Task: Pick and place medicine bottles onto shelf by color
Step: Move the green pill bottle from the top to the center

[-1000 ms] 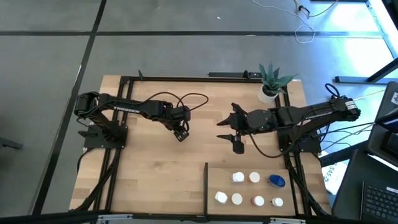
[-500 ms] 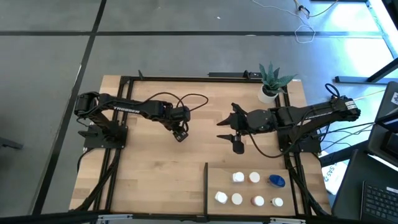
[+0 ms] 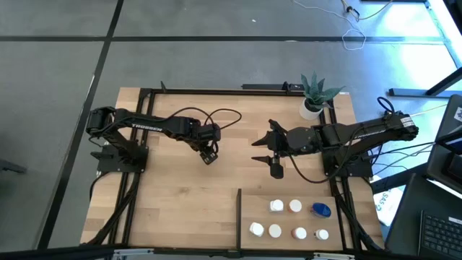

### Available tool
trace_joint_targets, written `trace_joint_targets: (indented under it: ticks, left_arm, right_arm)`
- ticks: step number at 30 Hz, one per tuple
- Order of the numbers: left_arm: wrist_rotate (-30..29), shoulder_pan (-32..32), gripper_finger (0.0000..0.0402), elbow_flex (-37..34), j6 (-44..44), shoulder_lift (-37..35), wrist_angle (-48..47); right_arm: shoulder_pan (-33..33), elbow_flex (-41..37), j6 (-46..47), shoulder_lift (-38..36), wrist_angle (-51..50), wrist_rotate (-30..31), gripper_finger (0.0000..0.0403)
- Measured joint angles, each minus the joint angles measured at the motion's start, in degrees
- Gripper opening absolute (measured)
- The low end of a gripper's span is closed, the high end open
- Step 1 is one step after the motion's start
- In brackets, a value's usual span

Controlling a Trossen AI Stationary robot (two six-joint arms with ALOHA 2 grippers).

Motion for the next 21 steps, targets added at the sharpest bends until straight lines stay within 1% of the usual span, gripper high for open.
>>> trace_joint_targets:
  ticks: [8,21]
  left_arm:
    - [-2.46,-1.22,0.0217,0.0,0.1,0.0,-0.2]
    - [-2.38,-1.41,0.0218,0.0,-1.67,0.0,-0.44]
  right_arm:
    - [0.01,0.0,0.0,0.0,0.0,0.01,0.0225]
    - [0.0,0.0,0.01,0.0,0.0,0.02,0.0225]
